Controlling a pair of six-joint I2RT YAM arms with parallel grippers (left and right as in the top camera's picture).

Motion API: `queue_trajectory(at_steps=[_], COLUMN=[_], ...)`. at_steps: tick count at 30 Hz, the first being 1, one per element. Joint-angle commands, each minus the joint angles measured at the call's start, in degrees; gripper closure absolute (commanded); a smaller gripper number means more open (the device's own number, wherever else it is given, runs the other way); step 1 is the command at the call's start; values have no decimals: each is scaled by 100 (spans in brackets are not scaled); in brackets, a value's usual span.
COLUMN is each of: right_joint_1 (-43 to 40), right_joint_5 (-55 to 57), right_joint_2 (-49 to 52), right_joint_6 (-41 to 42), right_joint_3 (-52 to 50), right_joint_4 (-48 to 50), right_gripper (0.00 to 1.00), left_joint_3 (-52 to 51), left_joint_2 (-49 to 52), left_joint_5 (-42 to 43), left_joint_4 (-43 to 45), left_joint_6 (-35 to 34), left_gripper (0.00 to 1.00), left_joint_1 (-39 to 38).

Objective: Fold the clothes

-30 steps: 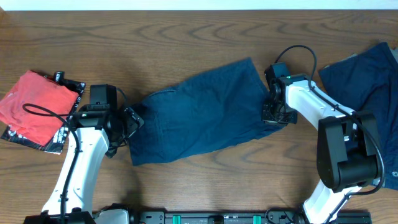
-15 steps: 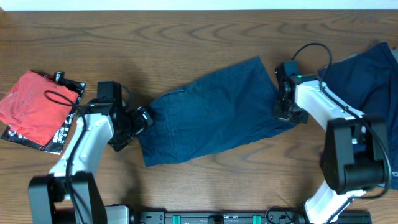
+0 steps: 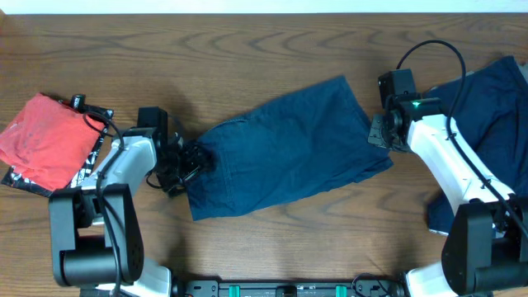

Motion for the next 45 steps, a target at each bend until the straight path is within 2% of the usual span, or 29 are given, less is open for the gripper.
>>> queue_trajectory(at_steps=[1, 3, 4, 5, 6, 7, 12, 16, 20, 31, 38, 43, 45], right_joint_1=[-15, -15, -15, -15, -11, -9, 98, 501, 1010, 2658, 3646, 4179, 4325], right_joint_5=[-756, -1408, -1840, -2094, -2328, -2542, -3471, -3530, -3530, -3526, -3473, -3460, -3460], right_joint_2=[-155, -155, -155, -155, -155, -155, -149, -90, 72, 1366, 2367, 2444, 2444], right_joint_6=[-586, -968, -1224, -1333, -1386, -1419, -1753, -1749, -1744, -1379, -769, -734, -732], right_joint_3=[68, 66, 66, 66, 66, 66, 66, 66, 63, 63, 63, 68, 74], right_joint_4=[79, 116, 146, 186, 232, 284, 481, 498, 697, 2039, 3252, 3698, 3845], right_gripper=[76, 79, 84, 91, 97, 99, 99, 99, 99, 99, 99, 99, 99], left_joint_3=[-85, -72, -59, -26, 4, 70, 728, 1528, 2022, 2114, 2315, 2343, 2343], left_joint_2=[225, 214, 201, 181, 164, 129, -151, -522, -863, -1508, -1534, -1532, -1532], left_joint_5=[33, 31, 31, 28, 28, 7, -385, -509, -501, -378, -195, -149, 125], left_joint_4=[79, 98, 85, 22, -42, -168, -1246, -2221, -2667, -2736, -2774, -2601, -2461], left_joint_6=[177, 330, 376, 415, 463, 527, 809, 946, 944, 944, 942, 785, 767], left_gripper=[51, 76, 90, 94, 94, 94, 94, 94, 94, 94, 94, 94, 94], left_joint_1=[-15, -9, -9, -9, -11, -9, -9, -4, -7, -4, -4, -4, -4])
